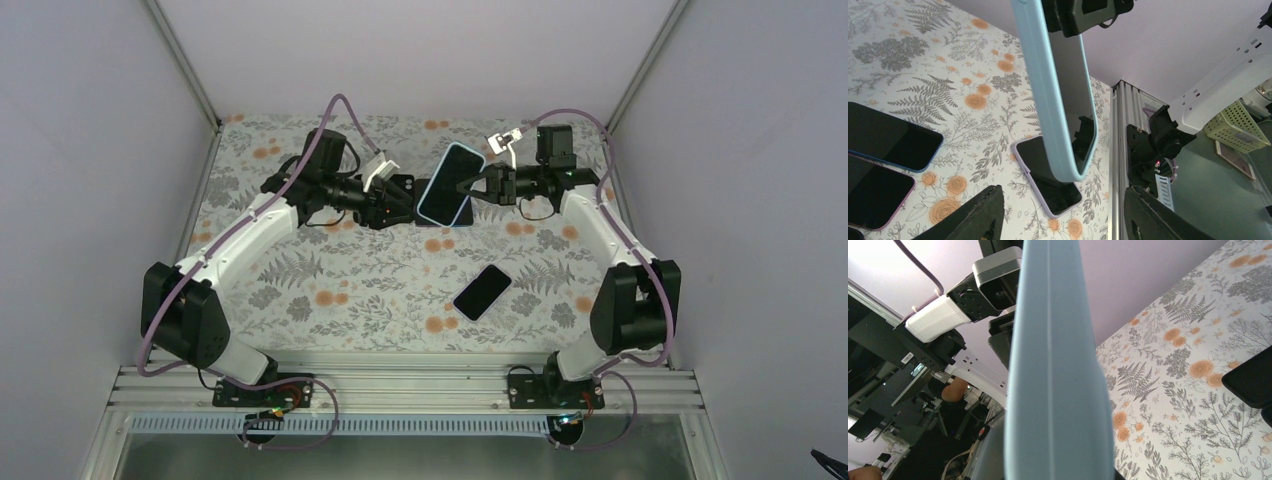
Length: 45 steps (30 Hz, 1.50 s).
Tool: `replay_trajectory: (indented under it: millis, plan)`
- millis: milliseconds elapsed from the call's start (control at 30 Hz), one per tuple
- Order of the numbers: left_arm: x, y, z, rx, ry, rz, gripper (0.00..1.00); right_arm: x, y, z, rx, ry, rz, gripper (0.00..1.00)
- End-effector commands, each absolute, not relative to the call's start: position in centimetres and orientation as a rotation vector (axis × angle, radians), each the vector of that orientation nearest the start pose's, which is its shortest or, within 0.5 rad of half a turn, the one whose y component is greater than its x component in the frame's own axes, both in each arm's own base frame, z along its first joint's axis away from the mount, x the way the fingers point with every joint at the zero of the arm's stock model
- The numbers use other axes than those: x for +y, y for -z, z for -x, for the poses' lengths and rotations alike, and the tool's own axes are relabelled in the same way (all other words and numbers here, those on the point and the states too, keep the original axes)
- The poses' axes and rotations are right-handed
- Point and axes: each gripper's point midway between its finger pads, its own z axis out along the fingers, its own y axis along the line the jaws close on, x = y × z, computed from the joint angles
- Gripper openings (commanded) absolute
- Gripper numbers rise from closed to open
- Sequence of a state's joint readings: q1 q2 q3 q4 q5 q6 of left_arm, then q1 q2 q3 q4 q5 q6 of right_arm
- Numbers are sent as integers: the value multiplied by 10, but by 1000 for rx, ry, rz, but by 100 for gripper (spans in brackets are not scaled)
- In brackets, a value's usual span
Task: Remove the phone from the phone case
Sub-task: Remove the phone case from the phone.
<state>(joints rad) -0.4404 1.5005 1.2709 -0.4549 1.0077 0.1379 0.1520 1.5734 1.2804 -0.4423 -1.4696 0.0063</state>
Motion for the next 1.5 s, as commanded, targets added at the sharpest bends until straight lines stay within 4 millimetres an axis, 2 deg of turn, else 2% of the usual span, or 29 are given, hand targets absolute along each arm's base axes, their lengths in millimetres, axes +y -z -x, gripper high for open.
replay_trajectory:
  millis: [0, 567, 867, 1467]
  plan:
    - [-295, -285, -281, 1793, 1308, -1137, 55, 225, -334, -291, 1648, -1744, 994, 4]
    - [-294, -276, -291, 1844, 1280, -1091, 44, 231, -341, -276, 1599, -1765, 1051, 4]
    - [-287, -275, -294, 1843, 1308, -1065, 39, 230, -345, -270, 1567, -1808, 1068, 4]
    - [-285, -268, -301, 1870, 1279, -1037, 35, 233, -353, -262, 1535, -1828, 1103, 4]
